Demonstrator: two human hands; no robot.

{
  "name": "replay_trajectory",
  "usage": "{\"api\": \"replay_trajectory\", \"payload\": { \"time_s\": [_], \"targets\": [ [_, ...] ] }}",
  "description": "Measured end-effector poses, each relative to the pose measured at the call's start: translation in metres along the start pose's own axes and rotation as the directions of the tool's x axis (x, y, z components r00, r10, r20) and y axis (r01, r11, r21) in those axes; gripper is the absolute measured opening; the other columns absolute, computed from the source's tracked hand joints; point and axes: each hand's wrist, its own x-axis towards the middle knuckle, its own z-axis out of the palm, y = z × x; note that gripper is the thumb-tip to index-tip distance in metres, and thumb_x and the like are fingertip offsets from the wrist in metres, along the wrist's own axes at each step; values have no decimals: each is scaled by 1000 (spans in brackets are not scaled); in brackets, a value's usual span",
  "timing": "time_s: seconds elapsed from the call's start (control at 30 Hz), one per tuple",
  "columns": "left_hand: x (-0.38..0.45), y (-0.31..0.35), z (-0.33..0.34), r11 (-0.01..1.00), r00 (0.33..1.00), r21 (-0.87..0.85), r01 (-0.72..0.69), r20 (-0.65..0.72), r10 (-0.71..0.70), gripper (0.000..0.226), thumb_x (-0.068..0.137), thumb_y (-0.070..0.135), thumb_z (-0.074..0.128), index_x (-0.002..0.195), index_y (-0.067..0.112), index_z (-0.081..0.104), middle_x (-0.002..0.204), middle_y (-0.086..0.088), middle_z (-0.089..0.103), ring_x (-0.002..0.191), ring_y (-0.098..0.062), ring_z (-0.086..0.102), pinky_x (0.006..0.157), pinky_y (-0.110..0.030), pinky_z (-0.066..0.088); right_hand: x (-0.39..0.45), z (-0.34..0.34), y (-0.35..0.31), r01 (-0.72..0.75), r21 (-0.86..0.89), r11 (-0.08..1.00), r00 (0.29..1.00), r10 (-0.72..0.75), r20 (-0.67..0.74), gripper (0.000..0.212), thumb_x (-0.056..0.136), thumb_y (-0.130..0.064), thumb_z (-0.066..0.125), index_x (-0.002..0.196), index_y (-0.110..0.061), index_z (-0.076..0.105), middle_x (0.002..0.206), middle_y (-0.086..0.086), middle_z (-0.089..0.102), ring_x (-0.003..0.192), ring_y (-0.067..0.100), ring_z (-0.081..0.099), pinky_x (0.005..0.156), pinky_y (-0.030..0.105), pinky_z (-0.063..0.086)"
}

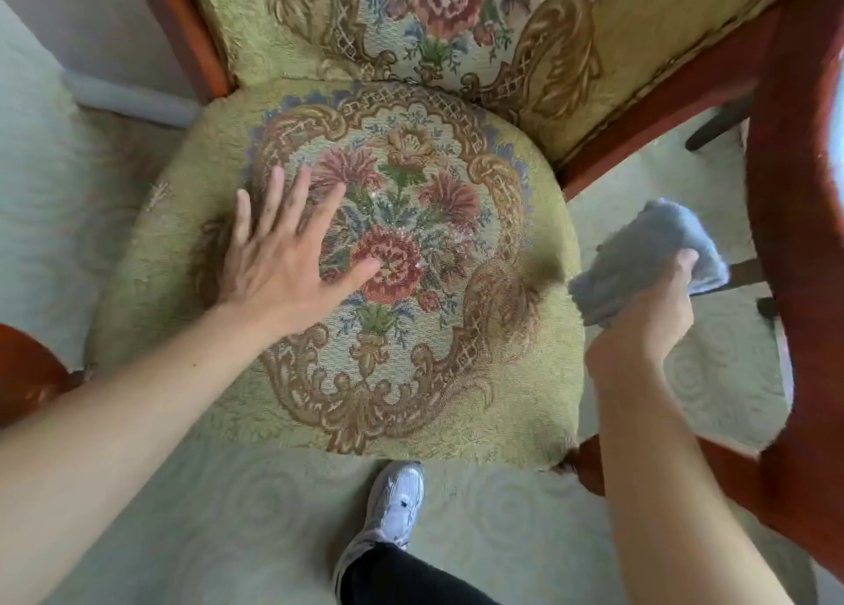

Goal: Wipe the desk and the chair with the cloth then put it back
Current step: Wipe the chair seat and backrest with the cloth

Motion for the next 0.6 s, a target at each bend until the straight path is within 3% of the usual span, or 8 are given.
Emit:
{"api": "replay_trajectory", "payload": {
  "time_s": [0.1,0.17,0.23,0.33,0.43,0.47,0.6],
  "targets": [
    [6,-9,16,999,999,37,-14,-42,16,95,82,89,1,160,36,2,167,4,-15,155,-23,-15,123,-53,-9,12,1,11,147,19,989,987,-145,-73,32,94,-55,50,85,-28,64,80,-18,69,75,2,67,69,24,54],
    [7,-11,23,999,997,29,-15,-71,17,93,83,89,0,160,37,5,168,7,-14,155,-22,-12,124,-55,-6,19,4,19,240,-88,967,967,-246,-65,38,93,-55,50,72,-24,56,62,-14,57,58,6,55,59,27,46],
    [8,-10,28,999,995,52,-17,-96,22,95,81,91,0,160,38,4,167,6,-13,155,-23,-10,123,-57,-4,26,10,32,228,-281,932,973,-224,47,47,90,-60,54,66,-19,50,60,-7,49,55,12,46,54,28,38],
    [7,-8,31,998,989,62,-7,-147,16,101,76,94,-4,160,38,4,168,6,-11,156,-23,-8,123,-58,-3,26,25,63,231,-541,809,950,-66,307,45,91,-57,57,96,-13,62,87,4,61,75,18,56,65,32,44],
    [9,-9,36,999,981,36,-17,-192,24,106,71,97,-5,159,38,4,168,7,-9,156,-24,-6,123,-59,-2,24,44,85,422,-650,632,902,-224,368,56,94,-57,45,127,-13,58,125,11,60,113,30,56,100,41,45],
    [11,-9,37,999,979,37,-20,-203,27,108,70,98,-5,159,37,4,168,7,-8,156,-25,-6,123,-59,-2,23,47,88,430,-662,613,900,-240,363,61,93,-60,43,131,-15,57,131,10,58,120,32,53,105,45,42],
    [13,-11,44,999,970,19,-45,-238,48,114,69,99,-5,160,33,8,169,4,-5,156,-27,-4,122,-62,-1,18,47,89,378,-580,721,912,-185,365,75,85,-72,42,137,-18,52,127,7,61,119,31,57,103,49,46]
  ]
}}
